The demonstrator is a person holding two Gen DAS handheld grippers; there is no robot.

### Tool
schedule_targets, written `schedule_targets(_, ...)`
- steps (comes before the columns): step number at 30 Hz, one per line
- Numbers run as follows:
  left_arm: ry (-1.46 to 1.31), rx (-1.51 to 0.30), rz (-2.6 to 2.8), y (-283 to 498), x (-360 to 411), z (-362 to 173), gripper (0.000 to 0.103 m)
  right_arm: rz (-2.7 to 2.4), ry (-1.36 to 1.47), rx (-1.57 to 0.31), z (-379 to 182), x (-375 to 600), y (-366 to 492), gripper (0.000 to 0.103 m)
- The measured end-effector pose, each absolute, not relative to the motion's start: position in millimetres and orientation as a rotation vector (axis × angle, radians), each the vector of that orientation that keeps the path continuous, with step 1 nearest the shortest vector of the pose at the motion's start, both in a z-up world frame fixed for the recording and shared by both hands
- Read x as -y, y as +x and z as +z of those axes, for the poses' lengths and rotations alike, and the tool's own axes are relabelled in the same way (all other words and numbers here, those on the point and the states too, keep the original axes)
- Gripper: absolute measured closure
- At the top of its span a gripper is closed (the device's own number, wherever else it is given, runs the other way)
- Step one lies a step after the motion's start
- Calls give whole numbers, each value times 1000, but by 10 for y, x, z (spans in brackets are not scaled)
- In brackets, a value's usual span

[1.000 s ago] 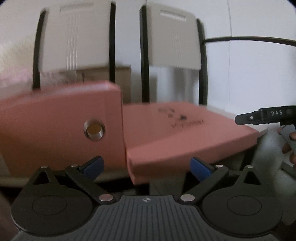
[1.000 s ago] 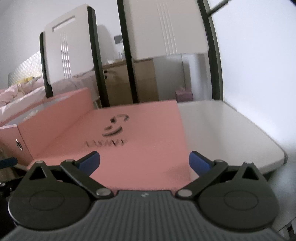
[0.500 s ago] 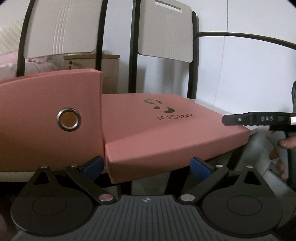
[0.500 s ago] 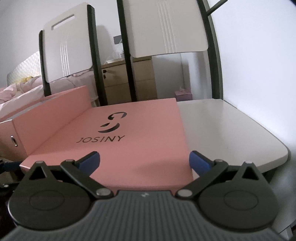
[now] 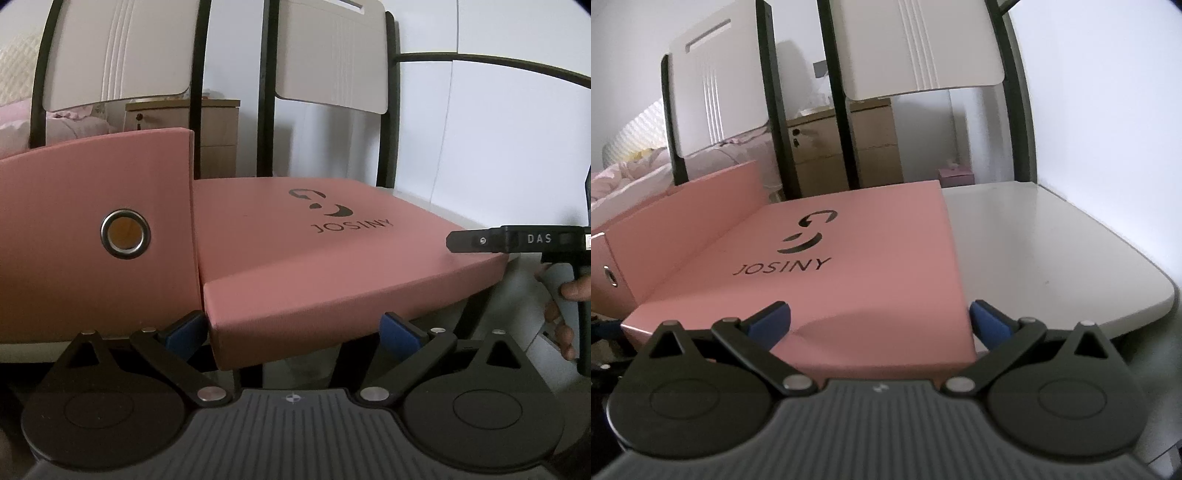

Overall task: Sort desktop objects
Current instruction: 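Grasp the lid edges with the left tool while the right tool grasps too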

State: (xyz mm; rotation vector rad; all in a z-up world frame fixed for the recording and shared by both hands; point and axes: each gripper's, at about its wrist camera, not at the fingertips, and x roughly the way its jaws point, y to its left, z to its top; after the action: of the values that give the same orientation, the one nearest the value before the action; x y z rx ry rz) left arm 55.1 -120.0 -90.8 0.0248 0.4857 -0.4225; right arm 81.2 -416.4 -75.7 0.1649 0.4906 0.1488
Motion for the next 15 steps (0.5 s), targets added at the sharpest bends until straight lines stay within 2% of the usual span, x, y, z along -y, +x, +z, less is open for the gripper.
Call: schedule_targets(15, -15, -485, -428, 209, 1174, -855, 3, 246, 185, -512, -682, 4301, 504, 0)
